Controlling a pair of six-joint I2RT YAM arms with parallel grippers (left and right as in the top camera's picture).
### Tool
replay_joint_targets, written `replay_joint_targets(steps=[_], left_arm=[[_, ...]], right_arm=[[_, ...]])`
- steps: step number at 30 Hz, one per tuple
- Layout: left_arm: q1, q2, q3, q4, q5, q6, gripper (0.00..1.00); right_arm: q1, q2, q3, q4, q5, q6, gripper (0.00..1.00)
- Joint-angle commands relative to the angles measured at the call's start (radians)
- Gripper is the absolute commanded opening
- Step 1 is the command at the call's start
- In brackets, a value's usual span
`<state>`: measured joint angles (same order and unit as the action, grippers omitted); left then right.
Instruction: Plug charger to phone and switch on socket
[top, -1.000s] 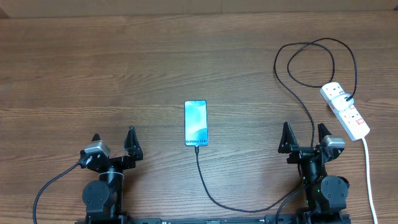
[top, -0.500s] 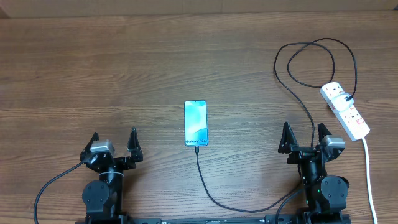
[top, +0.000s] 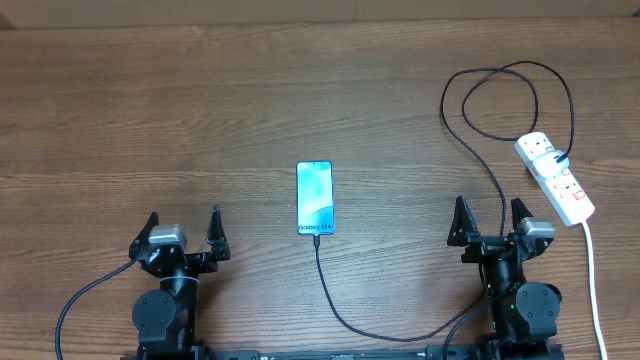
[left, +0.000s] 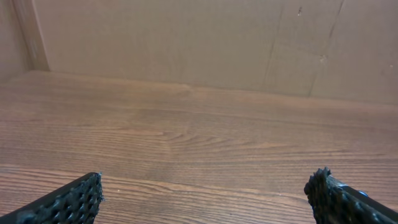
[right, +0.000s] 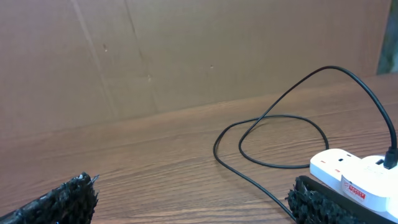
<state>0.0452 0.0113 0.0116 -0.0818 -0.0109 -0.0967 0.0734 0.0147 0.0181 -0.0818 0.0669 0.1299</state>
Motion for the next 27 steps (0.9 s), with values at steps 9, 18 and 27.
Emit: replay_joint_targets(steps=[9, 18, 27], left_arm=[[0.039, -0.009, -0.006, 0.005, 0.0, 0.023, 1.0], [0.04, -0.008, -0.006, 0.005, 0.0, 0.023, 1.0], [0.04, -0.008, -0.006, 0.005, 0.0, 0.023, 0.99]], right_arm=[[0.005, -0.012, -0.01, 0.005, -0.001, -0.004, 1.0], [0.005, -0.012, -0.01, 0.005, -0.001, -0.004, 1.0], [0.005, -0.012, -0.01, 0.005, -0.001, -0.004, 1.0]])
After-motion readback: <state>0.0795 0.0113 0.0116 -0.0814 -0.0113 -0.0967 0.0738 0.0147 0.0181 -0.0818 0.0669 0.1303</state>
